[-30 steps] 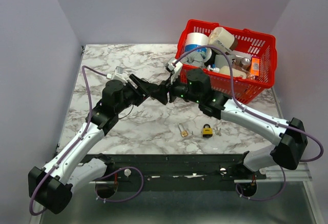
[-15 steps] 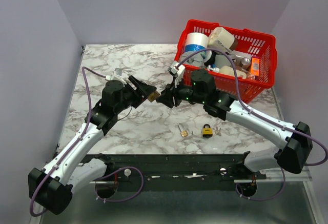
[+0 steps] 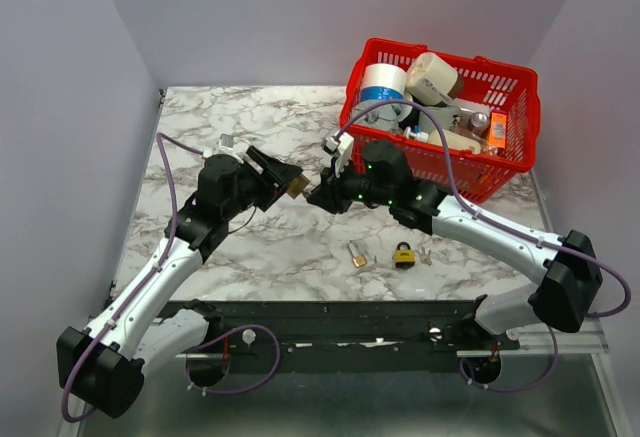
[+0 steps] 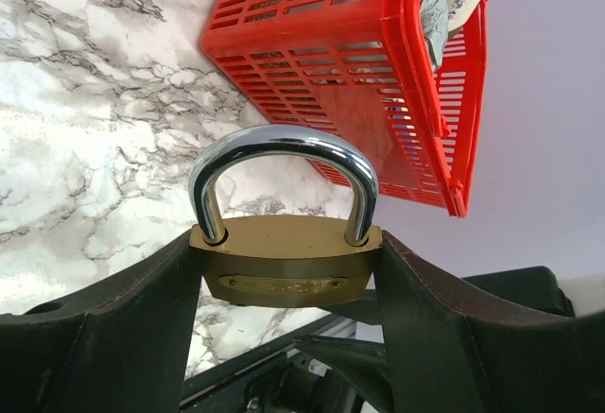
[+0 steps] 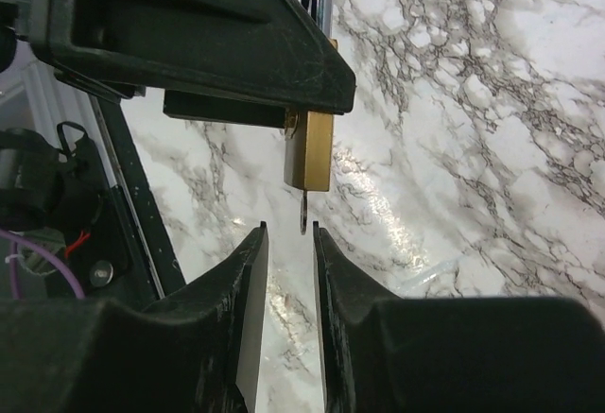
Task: Lock with the key
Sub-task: Lock the lock.
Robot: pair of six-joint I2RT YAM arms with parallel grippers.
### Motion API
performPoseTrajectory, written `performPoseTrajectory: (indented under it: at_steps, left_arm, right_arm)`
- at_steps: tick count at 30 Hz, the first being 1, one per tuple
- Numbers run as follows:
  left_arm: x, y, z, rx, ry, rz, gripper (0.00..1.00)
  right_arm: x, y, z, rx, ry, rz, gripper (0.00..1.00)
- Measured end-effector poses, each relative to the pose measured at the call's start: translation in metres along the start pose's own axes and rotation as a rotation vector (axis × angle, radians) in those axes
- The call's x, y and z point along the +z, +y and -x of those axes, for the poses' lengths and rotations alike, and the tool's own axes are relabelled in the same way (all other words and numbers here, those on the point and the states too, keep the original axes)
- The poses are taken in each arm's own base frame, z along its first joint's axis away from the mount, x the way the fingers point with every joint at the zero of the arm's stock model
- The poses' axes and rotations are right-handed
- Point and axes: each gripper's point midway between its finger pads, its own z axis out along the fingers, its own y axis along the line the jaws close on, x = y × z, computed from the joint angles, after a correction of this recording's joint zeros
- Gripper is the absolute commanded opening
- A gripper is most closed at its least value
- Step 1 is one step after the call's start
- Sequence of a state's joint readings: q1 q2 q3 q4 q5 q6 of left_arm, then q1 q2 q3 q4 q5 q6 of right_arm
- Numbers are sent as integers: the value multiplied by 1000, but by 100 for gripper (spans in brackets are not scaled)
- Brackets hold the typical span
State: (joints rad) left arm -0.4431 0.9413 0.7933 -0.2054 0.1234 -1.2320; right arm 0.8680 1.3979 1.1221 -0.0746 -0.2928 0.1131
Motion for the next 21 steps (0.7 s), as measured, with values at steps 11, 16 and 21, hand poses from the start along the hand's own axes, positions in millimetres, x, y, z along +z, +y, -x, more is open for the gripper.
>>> performPoseTrajectory:
  at_steps: [11, 16, 21]
  left_arm:
    - [1, -1, -2, -35, 18, 6, 11]
    - [1, -2, -3, -44, 23, 2, 11]
    - [1, -2, -2, -52, 21, 4, 11]
  right_arm:
    - [11, -6, -4, 9, 15, -6, 25]
    - [13, -5, 3, 4, -2, -2, 22]
    - [16, -6, 0, 9, 4, 1, 16]
